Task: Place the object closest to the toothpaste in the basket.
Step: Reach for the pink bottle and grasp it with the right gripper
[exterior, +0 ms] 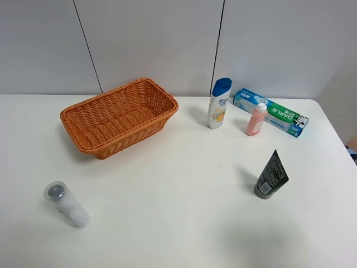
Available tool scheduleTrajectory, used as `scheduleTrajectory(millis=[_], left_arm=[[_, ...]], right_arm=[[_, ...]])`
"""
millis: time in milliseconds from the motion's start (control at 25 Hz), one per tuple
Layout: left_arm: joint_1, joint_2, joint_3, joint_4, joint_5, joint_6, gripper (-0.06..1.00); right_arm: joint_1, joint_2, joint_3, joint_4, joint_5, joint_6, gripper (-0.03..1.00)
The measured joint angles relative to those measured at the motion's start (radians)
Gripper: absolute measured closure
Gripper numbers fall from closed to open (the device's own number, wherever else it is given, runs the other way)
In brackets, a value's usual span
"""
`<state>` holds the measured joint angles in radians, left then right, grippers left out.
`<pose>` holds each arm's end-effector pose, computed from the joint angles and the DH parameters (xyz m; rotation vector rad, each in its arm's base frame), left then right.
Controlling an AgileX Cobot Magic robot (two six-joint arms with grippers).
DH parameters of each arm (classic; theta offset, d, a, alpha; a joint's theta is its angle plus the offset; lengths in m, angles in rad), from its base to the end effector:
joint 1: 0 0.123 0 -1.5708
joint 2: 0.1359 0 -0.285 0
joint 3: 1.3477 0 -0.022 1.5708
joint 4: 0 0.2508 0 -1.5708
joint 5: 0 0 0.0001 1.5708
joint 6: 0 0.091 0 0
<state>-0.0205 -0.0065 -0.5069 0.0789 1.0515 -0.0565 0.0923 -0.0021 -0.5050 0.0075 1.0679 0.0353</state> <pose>-0.0063 0.0064 0.2801 -0.0402 2.0191 0.0452 -0.0061 0.0000 0.2781 -0.0587 2.0447 0.0887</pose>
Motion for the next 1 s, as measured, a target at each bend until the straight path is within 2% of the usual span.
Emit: scheduleTrajectory(millis=[840,1000], left_arm=[[0.000,0.000,0.000,0.000,0.000,0.000,-0.05],[0.000,0.000,0.000,0.000,0.000,0.000,-0.05]], right_arm=[[0.000,0.023,-0.020,0.000,-0.010,0.026,-0.03],[0.000,0.209,-0.126,-0.021,-0.116,0.054,-0.03]])
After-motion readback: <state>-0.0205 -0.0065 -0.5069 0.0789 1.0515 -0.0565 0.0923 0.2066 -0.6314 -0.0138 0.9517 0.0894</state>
